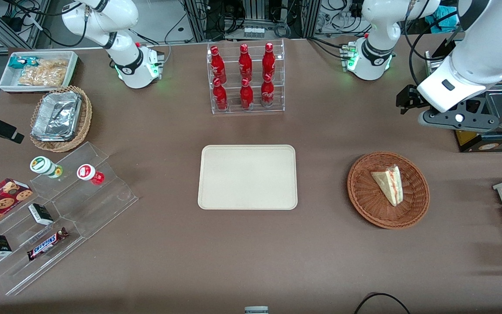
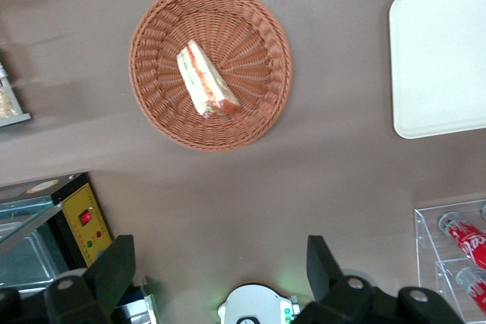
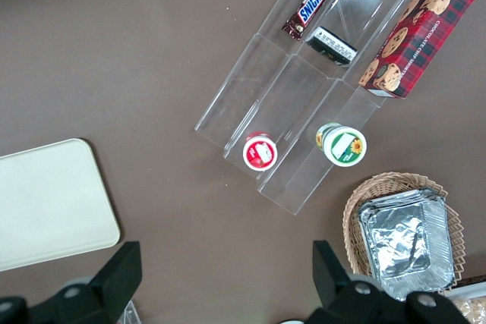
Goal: Place sandwich from basket to tray
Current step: 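Move the left gripper down over the sandwich in the wicker basket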
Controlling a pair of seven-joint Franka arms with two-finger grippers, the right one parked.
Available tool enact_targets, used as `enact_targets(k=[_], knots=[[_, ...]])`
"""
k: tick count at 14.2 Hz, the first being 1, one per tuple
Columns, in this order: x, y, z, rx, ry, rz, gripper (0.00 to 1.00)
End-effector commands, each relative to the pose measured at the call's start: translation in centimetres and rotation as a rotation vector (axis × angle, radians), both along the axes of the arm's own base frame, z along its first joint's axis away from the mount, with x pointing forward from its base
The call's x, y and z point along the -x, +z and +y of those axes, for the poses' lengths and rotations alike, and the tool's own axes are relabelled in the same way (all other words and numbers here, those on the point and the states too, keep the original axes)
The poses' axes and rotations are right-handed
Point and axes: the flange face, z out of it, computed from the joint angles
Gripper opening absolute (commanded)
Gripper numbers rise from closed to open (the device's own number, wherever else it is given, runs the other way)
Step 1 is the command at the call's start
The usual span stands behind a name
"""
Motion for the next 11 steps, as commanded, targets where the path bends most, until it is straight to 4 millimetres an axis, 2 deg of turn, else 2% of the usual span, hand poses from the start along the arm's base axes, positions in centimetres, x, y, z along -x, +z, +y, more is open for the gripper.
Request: enact_targets(k=[1,3,4,6,7,9,11], knots=[[0.3,0.6,-0.2,0.022,-0.016,0.011,1.0],[0.1,-0.5,0.0,0.015,-0.002,0.032,1.0],[-0.4,-2.6,0.3,0.006,0.002,0.064,1.0],[-2.3,-8.9,2.2,-0.005,0.034,0.166,1.0],[-3.2,-12.3,4.9,-0.005,0.099,0.209,1.0],[-4.2,-17.5,5.8,-0.01,0.201,0.179,1.0],[-5.5,-22.7,6.5,-0.03,0.378,0.141,1.0]])
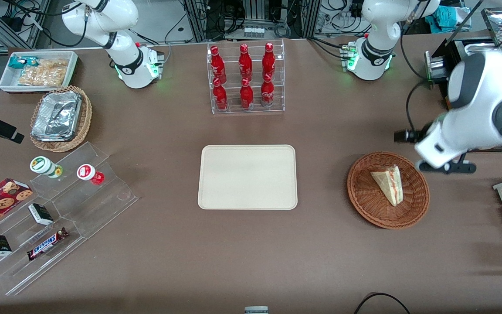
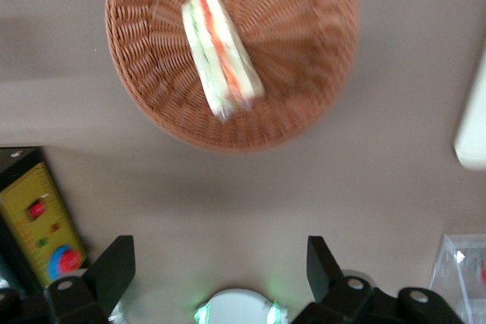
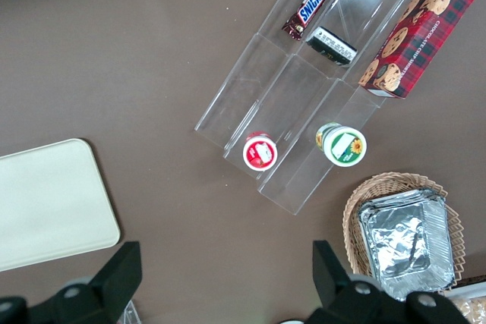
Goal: Place sandwich from basket to tray
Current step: 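Move the left gripper down over the sandwich in the wicker basket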
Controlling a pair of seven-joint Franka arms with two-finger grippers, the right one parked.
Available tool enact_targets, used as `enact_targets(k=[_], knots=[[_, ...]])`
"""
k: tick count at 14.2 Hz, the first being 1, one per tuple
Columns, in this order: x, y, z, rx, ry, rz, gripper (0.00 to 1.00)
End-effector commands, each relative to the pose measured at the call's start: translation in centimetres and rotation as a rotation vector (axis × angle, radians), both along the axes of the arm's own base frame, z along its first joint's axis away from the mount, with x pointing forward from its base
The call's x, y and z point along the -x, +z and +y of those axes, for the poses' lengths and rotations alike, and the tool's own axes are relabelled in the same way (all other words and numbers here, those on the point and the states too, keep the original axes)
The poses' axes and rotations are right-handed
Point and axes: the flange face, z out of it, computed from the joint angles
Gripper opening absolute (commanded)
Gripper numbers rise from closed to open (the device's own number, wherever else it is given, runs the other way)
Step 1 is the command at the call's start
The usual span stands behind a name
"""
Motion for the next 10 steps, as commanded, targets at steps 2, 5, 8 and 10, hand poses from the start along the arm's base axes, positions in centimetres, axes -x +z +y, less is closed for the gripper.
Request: enact_targets(k=[2,5,8,10], knots=[[-0.7,-8.4,1.0,-0.054,0.261,-0.042,1.0],[-1.2,-13.8,5.5,-0.027,0.368,-0.058,1.0],[-2.2,-17.1,5.3,0.011,0.5,-0.09,1.0],[-2.3,-17.2,3.9,0.0,0.575,-0.098,1.0]])
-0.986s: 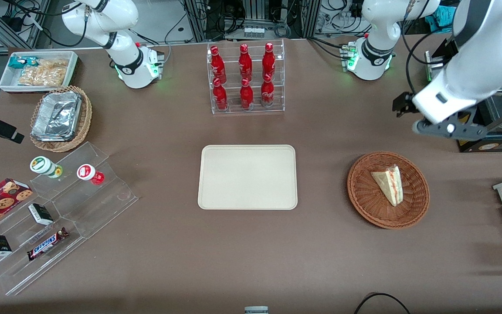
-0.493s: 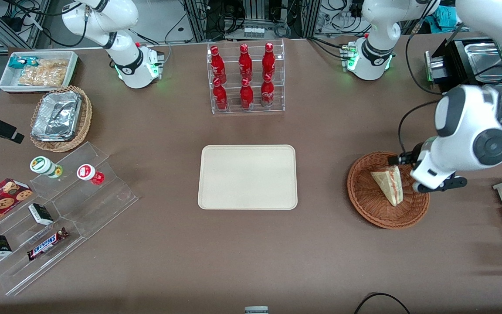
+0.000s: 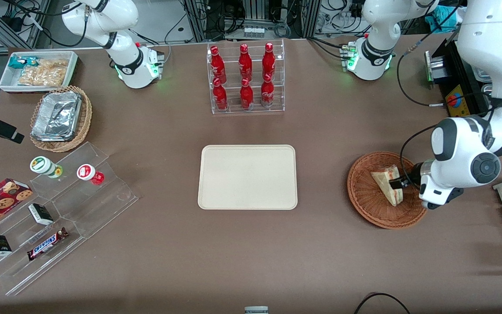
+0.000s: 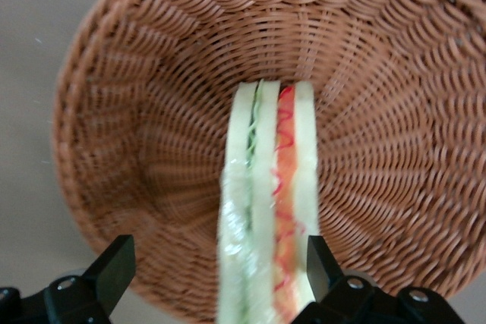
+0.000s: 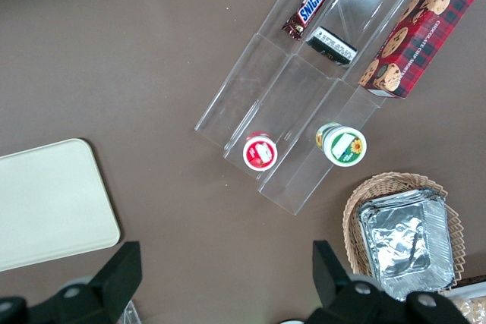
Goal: Place sandwich from basket to tray
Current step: 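Close the left gripper on the wrapped sandwich and lift it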
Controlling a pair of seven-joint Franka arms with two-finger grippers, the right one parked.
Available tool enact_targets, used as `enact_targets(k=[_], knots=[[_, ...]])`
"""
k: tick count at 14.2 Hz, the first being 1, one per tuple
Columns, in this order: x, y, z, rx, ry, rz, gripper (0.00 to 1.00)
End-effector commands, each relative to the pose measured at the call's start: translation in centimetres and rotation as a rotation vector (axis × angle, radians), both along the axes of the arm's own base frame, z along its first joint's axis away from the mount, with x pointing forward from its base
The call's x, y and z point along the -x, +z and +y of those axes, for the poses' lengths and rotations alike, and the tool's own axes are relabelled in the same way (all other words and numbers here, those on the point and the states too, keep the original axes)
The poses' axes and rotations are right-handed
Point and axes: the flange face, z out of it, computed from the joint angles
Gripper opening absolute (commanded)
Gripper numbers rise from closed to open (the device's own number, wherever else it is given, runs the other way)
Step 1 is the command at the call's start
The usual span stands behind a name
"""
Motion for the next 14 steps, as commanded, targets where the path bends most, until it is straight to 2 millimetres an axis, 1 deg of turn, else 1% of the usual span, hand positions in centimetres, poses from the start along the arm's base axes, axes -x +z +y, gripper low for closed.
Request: enact_targets(k=[1,7,9,10,11,12,13,14], knots=[[-0.2,0.5,-2.5,-0.002,0.082,-0.012,1.0],[-0.5,0.3,-2.7,0.001,0.081,-0.02,1.0],[-0.3,-0.9,-2.9,0.003,0.067,-0.009,1.0],[-0.3,-1.6,-3.1,0.006,0.065,-0.006,0.9],[-0.2,-1.7,-4.0,0.011,0.053,-0.004,0.61],[-0.2,-1.6,-4.1,0.012,0.052,-0.001,0.24],[-0.2,-1.2,-4.1,0.013,0.04,-0.004,0.11],[-0.4,-0.7,-4.0,0.011,0.035,-0.014,0.09]])
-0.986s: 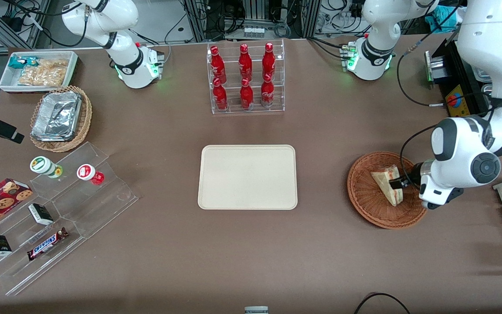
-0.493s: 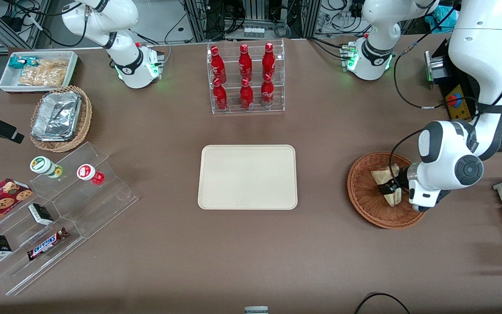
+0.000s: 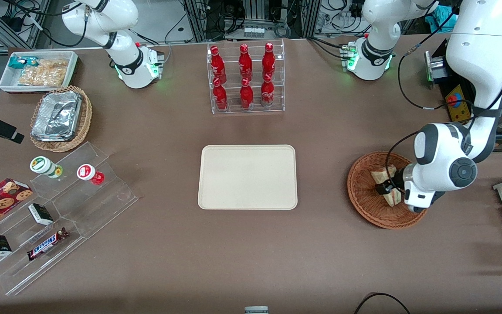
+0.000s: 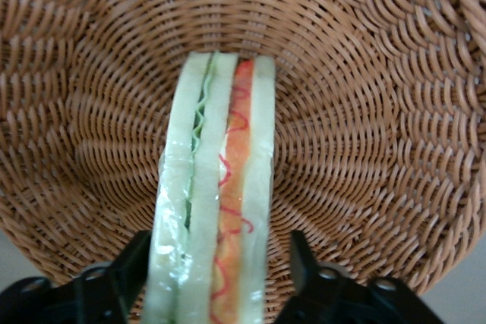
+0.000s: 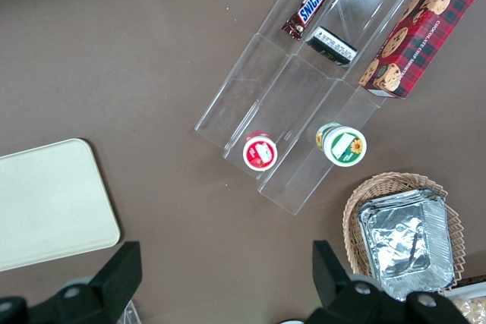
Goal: Place sandwich from basket to tray
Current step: 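Close the left gripper on the wrapped sandwich and lift it, then carry the sandwich with the left gripper over the cream tray and lower it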
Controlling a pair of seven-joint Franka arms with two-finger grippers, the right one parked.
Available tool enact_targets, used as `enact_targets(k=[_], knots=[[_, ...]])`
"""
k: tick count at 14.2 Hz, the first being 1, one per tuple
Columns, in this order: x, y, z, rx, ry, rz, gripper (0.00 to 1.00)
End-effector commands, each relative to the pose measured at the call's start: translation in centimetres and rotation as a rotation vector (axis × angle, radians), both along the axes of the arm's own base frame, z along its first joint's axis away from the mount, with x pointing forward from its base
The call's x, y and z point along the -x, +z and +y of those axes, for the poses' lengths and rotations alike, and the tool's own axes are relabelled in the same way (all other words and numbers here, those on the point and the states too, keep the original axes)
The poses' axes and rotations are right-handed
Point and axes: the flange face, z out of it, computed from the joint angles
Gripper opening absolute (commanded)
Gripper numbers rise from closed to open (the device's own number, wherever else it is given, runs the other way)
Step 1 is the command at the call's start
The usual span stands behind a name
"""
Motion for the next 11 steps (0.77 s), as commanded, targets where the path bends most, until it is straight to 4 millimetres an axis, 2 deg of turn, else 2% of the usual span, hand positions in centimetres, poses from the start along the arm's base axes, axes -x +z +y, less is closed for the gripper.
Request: enact_targets(k=[1,5,7,8,11], knots=[[-0.5,1.5,-0.3,0.002,-0.02,-0.03,0.08],[-0.7,5.7,-2.3,-0.033,-0.137,-0.035,0.06],[-0.2,9.3,-7.7,-0.059,-0.227,-0.083,0.06],[0.4,10.7,-11.8,-0.054,-0.28,-0.107,0.06],[4.3,11.5,-22.4,-0.008,-0.438,-0.115,0.07]])
